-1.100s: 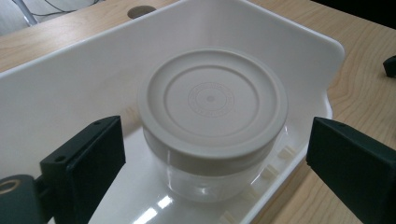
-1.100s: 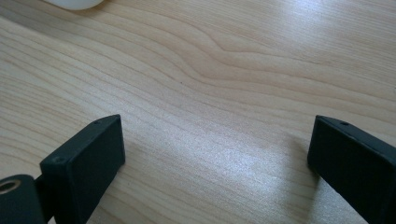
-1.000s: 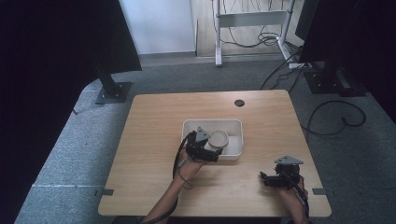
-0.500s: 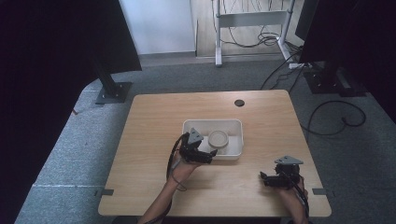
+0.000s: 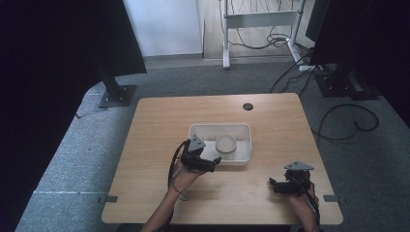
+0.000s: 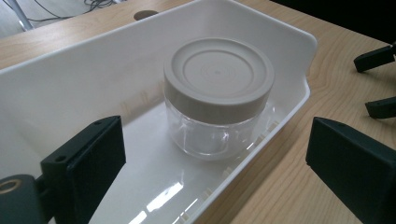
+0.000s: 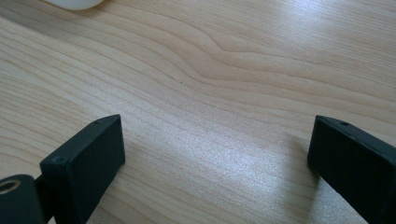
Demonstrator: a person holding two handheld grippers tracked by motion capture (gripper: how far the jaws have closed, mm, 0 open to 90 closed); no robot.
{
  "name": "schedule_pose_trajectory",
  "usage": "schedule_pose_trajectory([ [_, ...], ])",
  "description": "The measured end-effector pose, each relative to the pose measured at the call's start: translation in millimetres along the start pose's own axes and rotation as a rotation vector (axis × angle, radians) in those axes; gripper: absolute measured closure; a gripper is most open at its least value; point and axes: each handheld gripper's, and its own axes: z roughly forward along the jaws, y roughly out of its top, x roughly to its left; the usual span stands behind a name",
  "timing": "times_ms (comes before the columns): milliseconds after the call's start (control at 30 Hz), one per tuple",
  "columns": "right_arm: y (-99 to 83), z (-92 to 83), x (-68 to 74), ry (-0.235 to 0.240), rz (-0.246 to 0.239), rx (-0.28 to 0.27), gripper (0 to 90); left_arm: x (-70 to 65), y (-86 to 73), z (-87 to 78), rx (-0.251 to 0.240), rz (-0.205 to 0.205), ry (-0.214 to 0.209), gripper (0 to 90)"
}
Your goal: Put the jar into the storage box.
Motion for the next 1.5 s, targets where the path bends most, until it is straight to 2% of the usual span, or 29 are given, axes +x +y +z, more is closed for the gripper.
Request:
schedule_pose_trajectory([
  [733, 0.0, 0.1, 0.0, -0.001, 0.001, 0.001, 3.3, 6.3, -10.2, -23.1, -0.009, 0.014, 0.013, 4.7],
  [1500, 0.0, 0.2, 0.1, -0.002, 0.002, 0.004, 2.3, 14.6, -24.9, -42.3, -0.025, -0.012, 0.029, 6.5],
])
